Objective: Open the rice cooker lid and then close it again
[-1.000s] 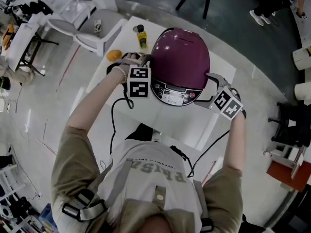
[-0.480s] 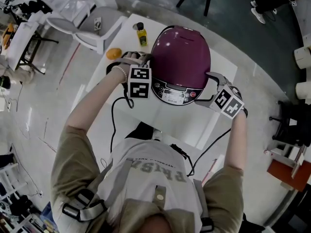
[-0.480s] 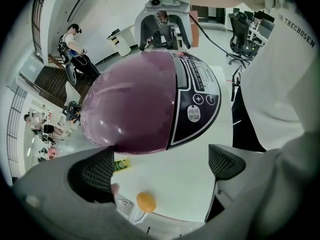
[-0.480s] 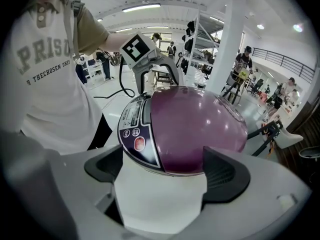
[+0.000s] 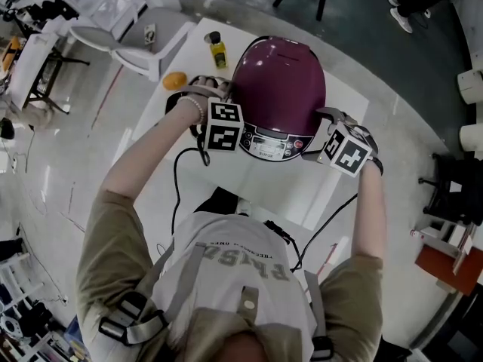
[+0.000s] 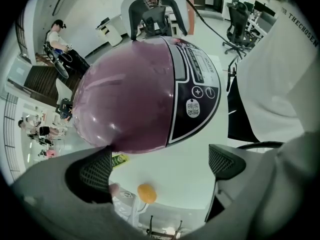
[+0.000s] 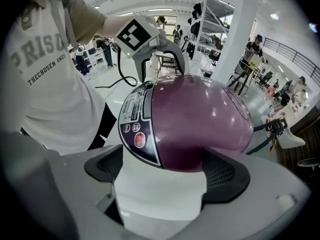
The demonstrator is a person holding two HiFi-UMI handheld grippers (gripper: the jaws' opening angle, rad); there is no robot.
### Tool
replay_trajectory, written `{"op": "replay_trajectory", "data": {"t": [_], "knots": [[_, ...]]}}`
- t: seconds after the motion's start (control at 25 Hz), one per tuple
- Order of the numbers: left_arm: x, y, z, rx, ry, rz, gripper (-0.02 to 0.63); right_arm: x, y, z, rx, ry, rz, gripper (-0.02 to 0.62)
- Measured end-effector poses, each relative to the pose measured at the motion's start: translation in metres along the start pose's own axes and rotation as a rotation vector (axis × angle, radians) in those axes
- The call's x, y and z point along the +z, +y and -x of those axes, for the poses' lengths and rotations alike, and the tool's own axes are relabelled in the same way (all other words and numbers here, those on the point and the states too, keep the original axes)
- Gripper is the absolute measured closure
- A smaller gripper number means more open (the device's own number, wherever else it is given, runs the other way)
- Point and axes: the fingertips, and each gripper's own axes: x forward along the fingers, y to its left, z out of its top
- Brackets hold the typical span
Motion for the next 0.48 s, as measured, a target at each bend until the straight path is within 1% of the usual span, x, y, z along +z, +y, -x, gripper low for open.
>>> {"op": "replay_trajectory", "data": {"t": [0.2, 0.28, 0.36, 0.48], "knots": [[0.002, -0.001, 0.003, -0.048, -0.03, 0.02, 0.008, -0.002, 0.003, 0.001, 0.019, 0.008, 0.017, 0.115], [0.004, 0.0, 0.005, -0.052, -0.058, 0.031, 0.008, 0.0, 0.003, 0.002, 0.016, -0.026, 0.0, 0.115], [0.007, 0.006, 0.011, -0.034, -0.11, 0.061, 0.008, 0.005, -0.004, 0.008, -0.009, -0.118, -0.049, 0.112], [0.015, 0.021, 0.035, 0.005, -0.232, 0.144, 0.008, 0.02, -0.019, 0.035, -0.081, -0.314, -0.147, 0.112]]}}
